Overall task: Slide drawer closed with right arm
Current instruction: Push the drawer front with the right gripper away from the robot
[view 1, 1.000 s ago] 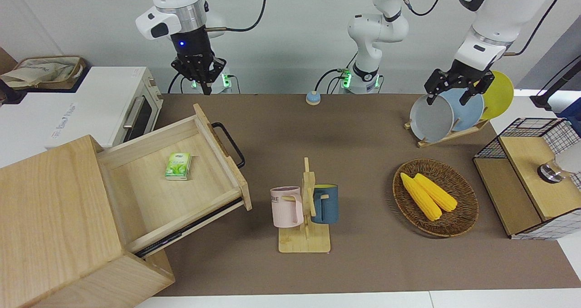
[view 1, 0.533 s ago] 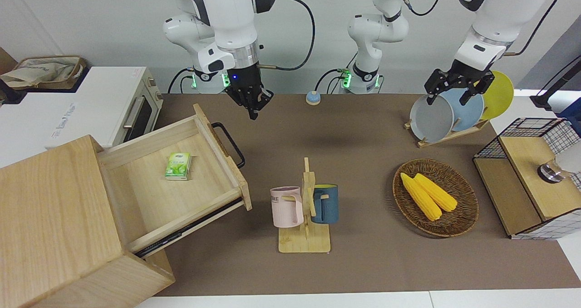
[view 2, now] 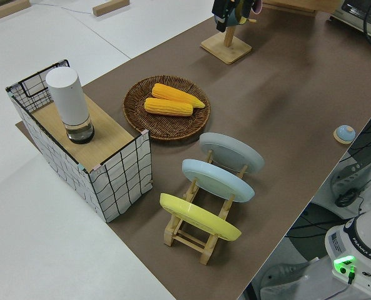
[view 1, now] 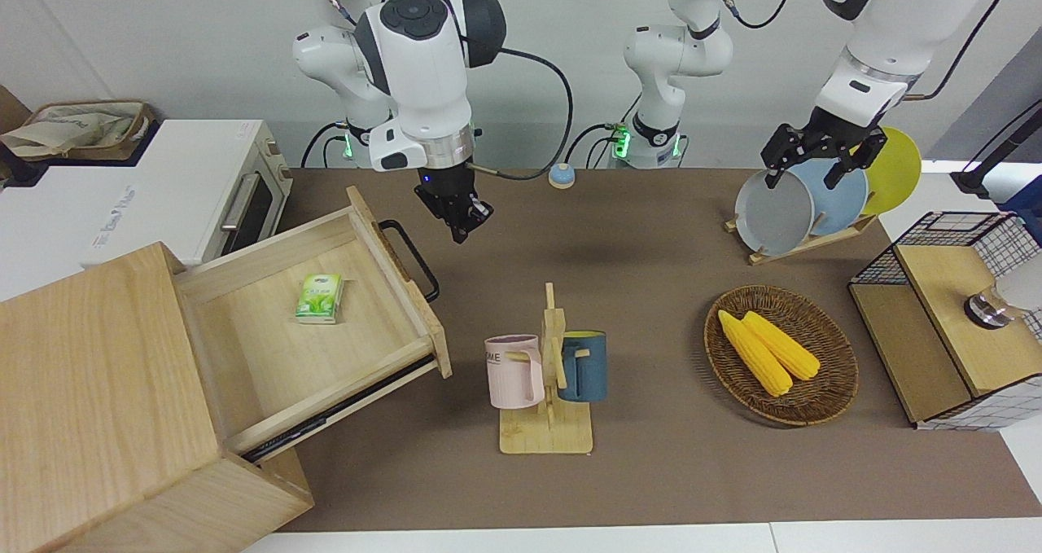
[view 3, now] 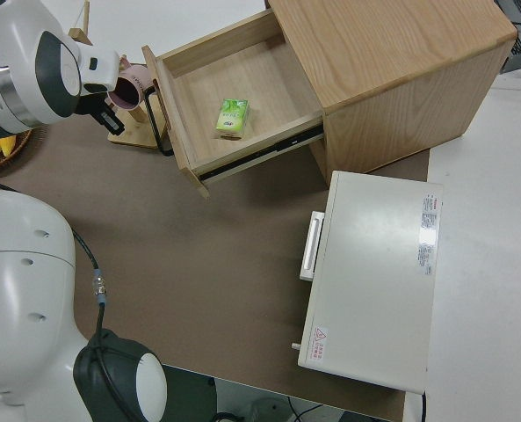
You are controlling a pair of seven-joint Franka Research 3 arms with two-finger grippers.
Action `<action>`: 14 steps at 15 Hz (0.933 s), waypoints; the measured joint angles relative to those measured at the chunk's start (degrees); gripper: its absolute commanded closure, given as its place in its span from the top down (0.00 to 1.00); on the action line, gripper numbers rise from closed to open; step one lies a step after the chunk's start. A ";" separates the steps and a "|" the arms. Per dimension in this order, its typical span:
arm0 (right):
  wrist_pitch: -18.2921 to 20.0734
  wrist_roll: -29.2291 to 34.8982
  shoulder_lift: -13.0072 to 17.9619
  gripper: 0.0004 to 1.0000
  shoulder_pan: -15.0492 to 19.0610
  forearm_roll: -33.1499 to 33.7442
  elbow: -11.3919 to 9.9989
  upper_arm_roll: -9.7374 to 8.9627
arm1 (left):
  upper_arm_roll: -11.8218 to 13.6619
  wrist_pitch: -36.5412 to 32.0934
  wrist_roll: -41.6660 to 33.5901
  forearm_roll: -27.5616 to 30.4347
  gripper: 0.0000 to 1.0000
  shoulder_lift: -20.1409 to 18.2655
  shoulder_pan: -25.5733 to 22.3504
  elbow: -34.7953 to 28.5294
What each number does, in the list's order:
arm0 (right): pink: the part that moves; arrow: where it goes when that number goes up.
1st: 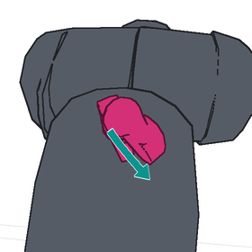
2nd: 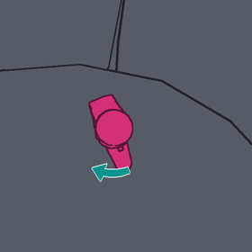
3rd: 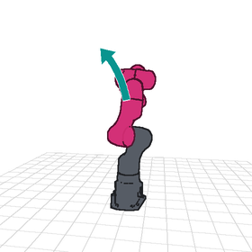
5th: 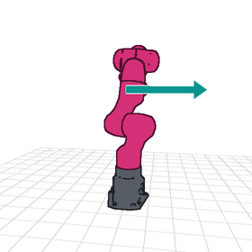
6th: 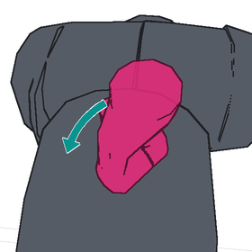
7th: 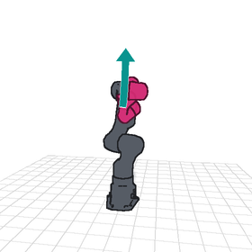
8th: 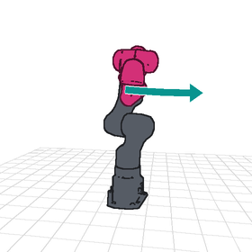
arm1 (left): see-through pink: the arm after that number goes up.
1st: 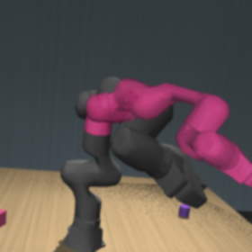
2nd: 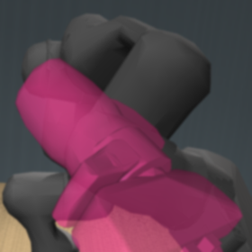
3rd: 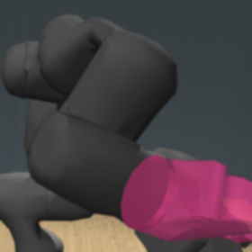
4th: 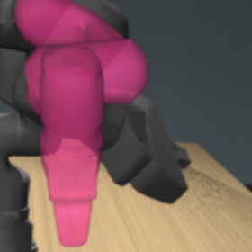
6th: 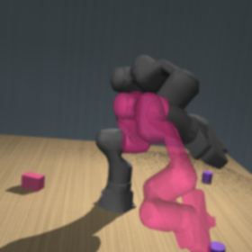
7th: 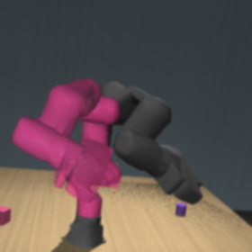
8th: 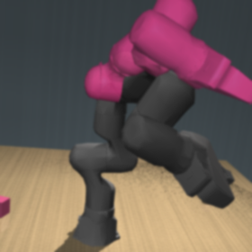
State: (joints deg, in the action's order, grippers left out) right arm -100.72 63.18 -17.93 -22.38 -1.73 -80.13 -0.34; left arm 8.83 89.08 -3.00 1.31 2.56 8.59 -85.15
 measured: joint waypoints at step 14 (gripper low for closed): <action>-1.78 9.50 -3.02 0.00 0.40 1.34 0.01 1.36 | 0.00 0.00 0.00 0.00 1.00 0.00 0.00 0.00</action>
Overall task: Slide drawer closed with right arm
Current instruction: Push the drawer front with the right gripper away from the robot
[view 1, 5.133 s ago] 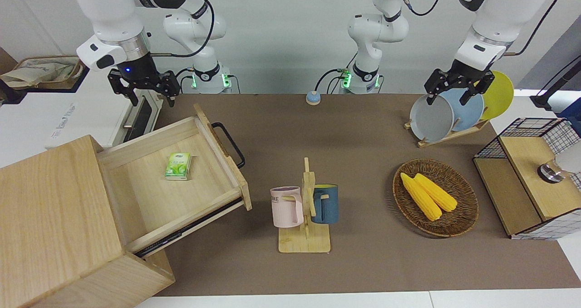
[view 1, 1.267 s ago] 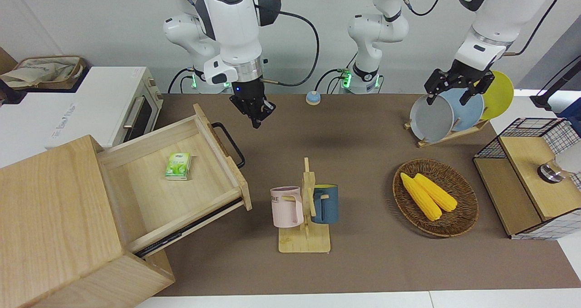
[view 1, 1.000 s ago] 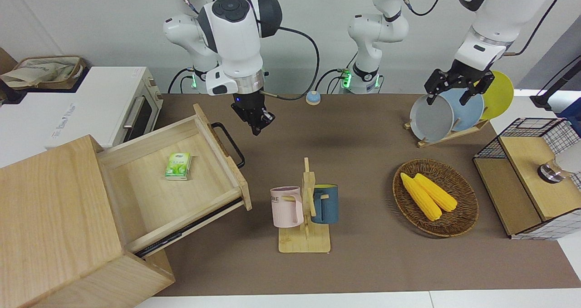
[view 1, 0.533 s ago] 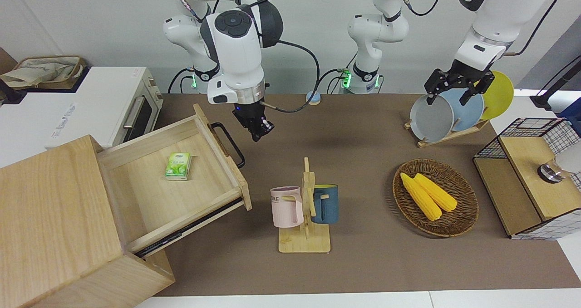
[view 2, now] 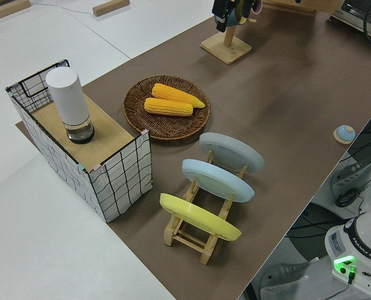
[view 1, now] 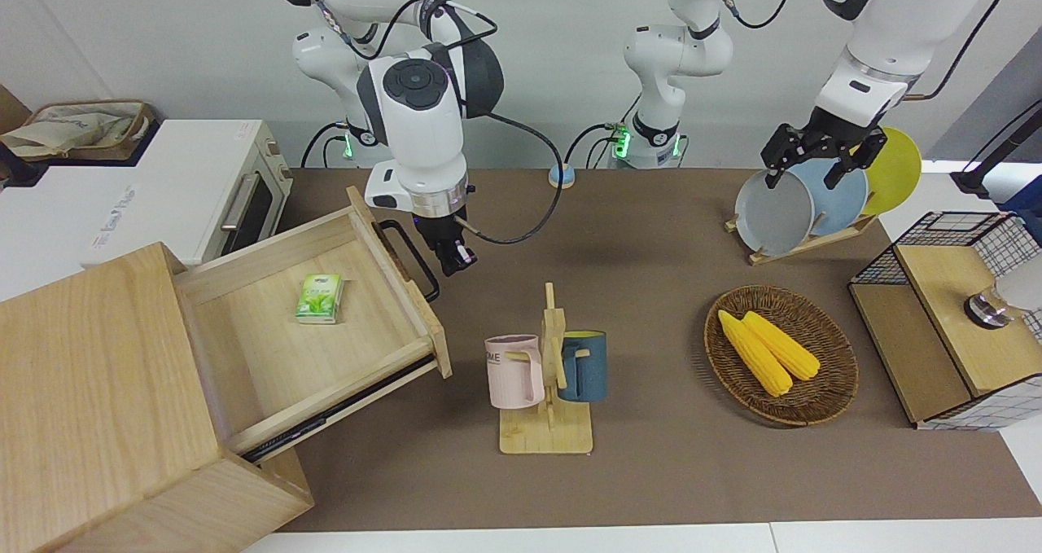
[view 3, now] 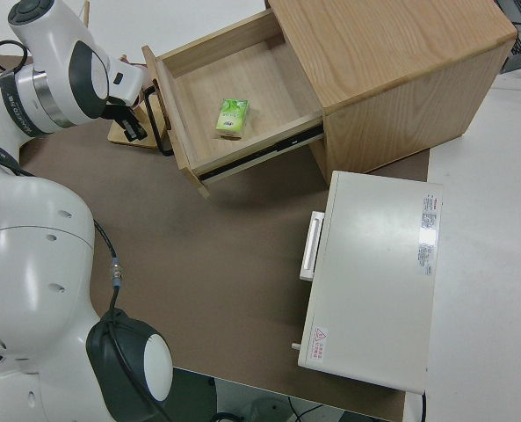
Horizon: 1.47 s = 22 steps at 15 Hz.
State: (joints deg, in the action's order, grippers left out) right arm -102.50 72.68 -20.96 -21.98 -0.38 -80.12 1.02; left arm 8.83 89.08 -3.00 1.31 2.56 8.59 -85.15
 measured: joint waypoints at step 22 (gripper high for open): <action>-2.66 -10.67 -0.07 0.00 8.10 -0.09 0.13 5.55 | 0.00 0.00 0.00 0.00 1.00 0.00 0.00 0.00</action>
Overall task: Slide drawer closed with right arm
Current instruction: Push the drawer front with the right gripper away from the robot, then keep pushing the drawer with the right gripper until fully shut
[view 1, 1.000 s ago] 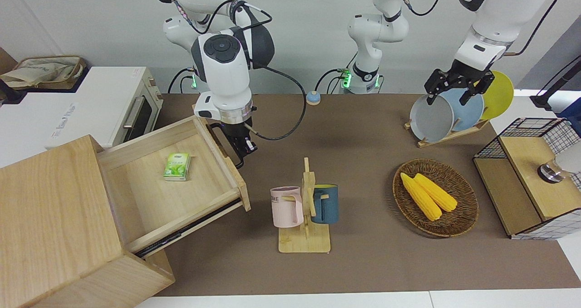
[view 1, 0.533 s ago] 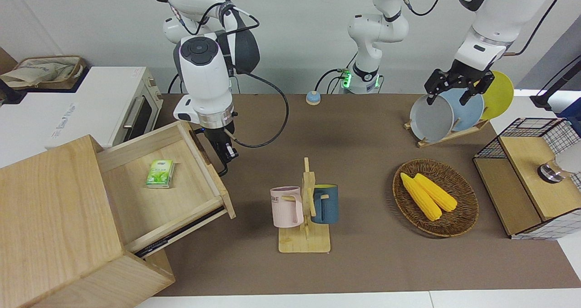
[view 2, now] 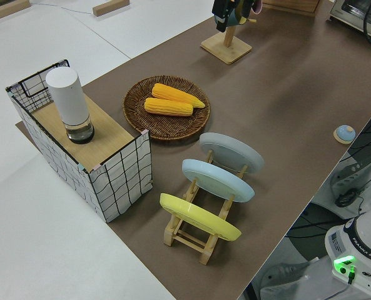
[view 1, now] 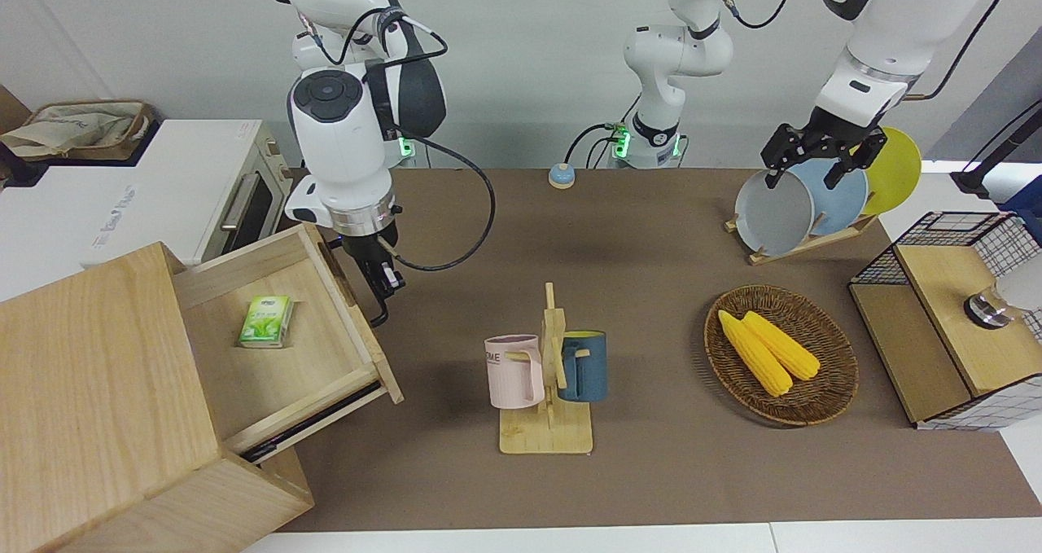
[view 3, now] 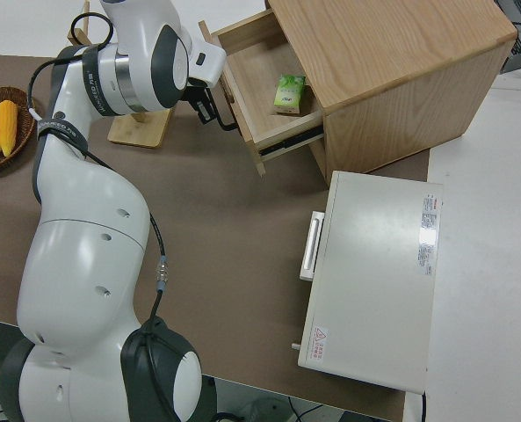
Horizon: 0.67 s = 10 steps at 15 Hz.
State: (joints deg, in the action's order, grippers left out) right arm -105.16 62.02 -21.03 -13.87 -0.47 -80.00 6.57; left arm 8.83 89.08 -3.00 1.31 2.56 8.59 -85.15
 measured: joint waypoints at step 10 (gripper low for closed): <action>-1.08 -5.94 0.00 0.00 4.45 -0.27 0.71 -0.08 | 0.00 0.00 0.00 0.00 1.00 0.00 0.00 0.00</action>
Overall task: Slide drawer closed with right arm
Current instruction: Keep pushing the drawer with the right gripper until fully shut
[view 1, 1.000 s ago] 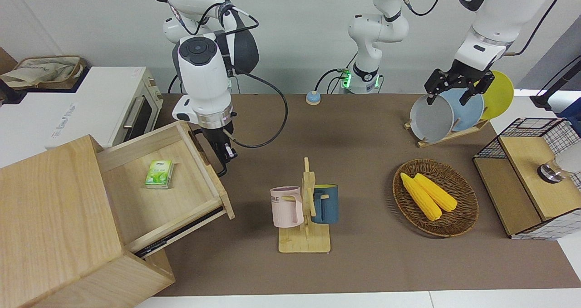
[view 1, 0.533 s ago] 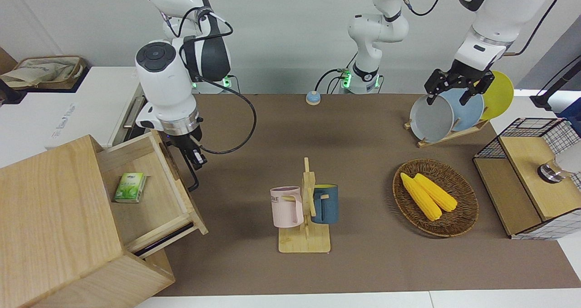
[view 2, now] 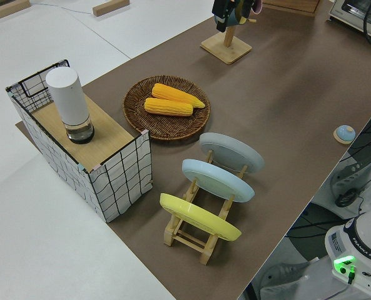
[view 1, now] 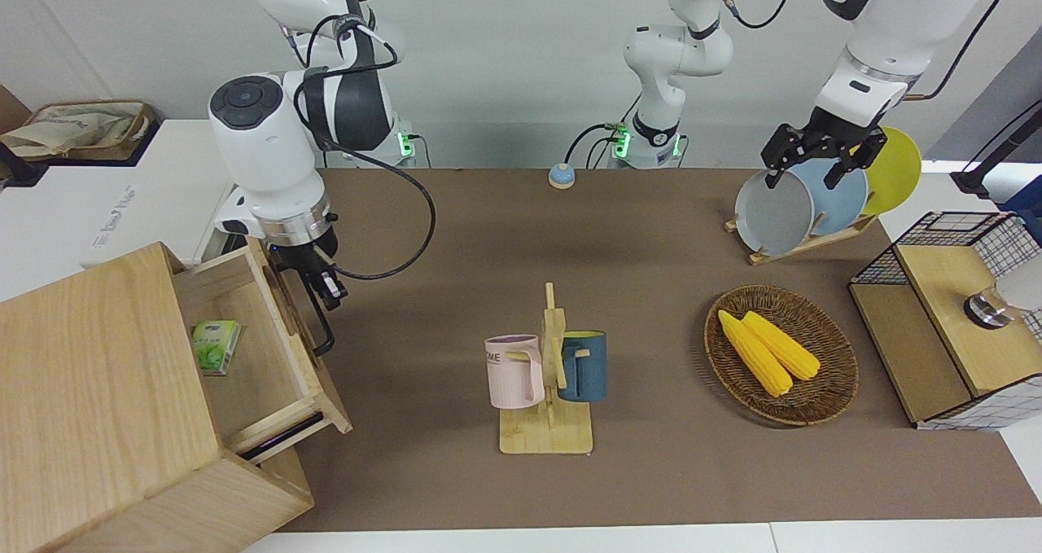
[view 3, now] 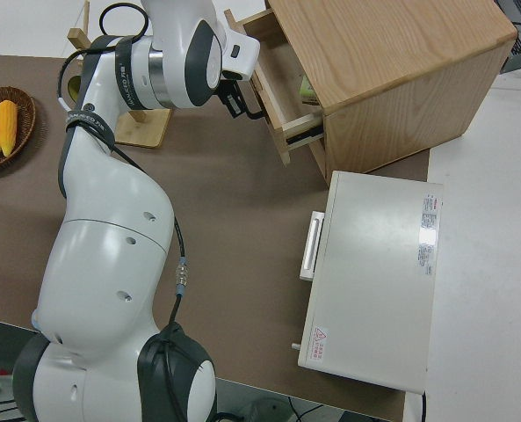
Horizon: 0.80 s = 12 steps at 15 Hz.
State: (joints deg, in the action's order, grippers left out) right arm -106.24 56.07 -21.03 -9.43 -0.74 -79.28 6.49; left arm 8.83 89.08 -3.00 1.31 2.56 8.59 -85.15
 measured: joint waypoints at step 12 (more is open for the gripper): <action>-3.12 -10.37 -0.90 0.00 5.99 -0.13 0.08 0.01 | 0.00 0.00 0.00 0.00 1.00 0.00 0.00 0.00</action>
State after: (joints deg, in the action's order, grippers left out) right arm -109.36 45.70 -21.92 -3.43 -0.88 -79.20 6.51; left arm 8.83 89.08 -3.00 1.31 2.56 8.59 -85.15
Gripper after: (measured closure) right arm 0.991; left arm 0.000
